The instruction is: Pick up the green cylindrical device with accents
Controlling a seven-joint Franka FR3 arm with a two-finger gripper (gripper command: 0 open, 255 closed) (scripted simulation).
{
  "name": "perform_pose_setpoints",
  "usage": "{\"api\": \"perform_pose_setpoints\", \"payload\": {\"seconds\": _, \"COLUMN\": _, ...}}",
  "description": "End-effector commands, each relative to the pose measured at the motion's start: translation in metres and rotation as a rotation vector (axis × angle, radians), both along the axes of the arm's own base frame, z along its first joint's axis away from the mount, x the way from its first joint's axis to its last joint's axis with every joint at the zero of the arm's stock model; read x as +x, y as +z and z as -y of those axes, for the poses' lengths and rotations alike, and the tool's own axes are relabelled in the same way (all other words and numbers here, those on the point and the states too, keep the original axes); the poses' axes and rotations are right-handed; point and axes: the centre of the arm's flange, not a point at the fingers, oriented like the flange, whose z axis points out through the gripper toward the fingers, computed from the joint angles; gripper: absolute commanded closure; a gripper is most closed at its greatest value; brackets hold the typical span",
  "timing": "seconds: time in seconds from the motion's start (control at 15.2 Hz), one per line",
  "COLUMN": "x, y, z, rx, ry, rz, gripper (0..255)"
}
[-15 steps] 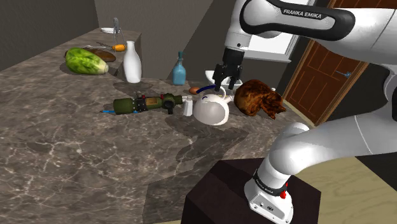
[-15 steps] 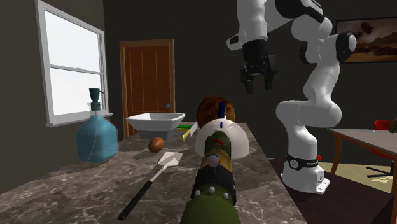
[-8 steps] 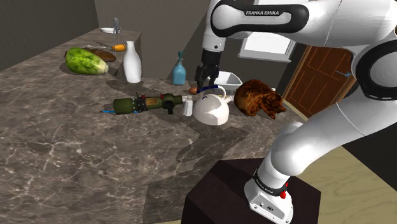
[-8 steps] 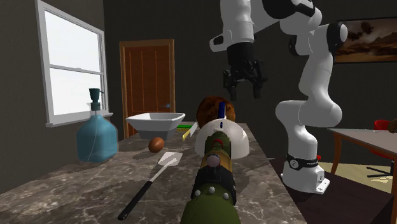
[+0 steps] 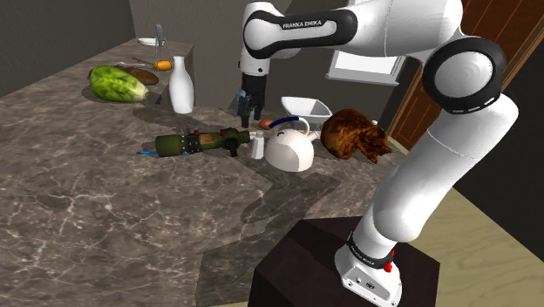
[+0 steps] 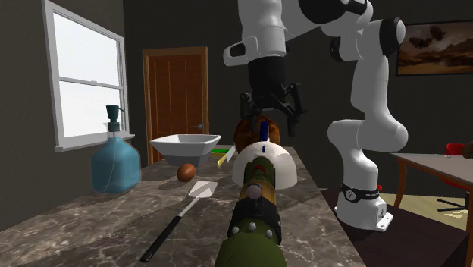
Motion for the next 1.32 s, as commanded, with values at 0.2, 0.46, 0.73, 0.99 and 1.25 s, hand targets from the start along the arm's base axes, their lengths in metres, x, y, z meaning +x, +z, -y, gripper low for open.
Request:
{"api": "perform_pose_setpoints", "payload": {"seconds": 0.2, "x": 0.053, "y": -0.018, "z": -0.039, "rx": -0.011, "ry": 0.166, "rz": -0.002, "gripper": 0}}
{"api": "perform_pose_setpoints", "payload": {"seconds": 0.46, "x": 0.091, "y": -0.035, "z": -0.076, "rx": -0.021, "ry": 0.296, "rz": -0.004, "gripper": 0}}
{"api": "perform_pose_setpoints", "payload": {"seconds": 0.73, "x": 0.12, "y": -0.05, "z": -0.113, "rx": -0.029, "ry": 0.411, "rz": -0.006, "gripper": 0}}
{"api": "perform_pose_setpoints", "payload": {"seconds": 0.99, "x": 0.12, "y": -0.071, "z": -0.113, "rx": -0.029, "ry": 0.411, "rz": -0.006, "gripper": 0}}
{"api": "perform_pose_setpoints", "payload": {"seconds": 1.25, "x": 0.12, "y": -0.09, "z": -0.113, "rx": -0.029, "ry": 0.411, "rz": -0.006, "gripper": 0}}
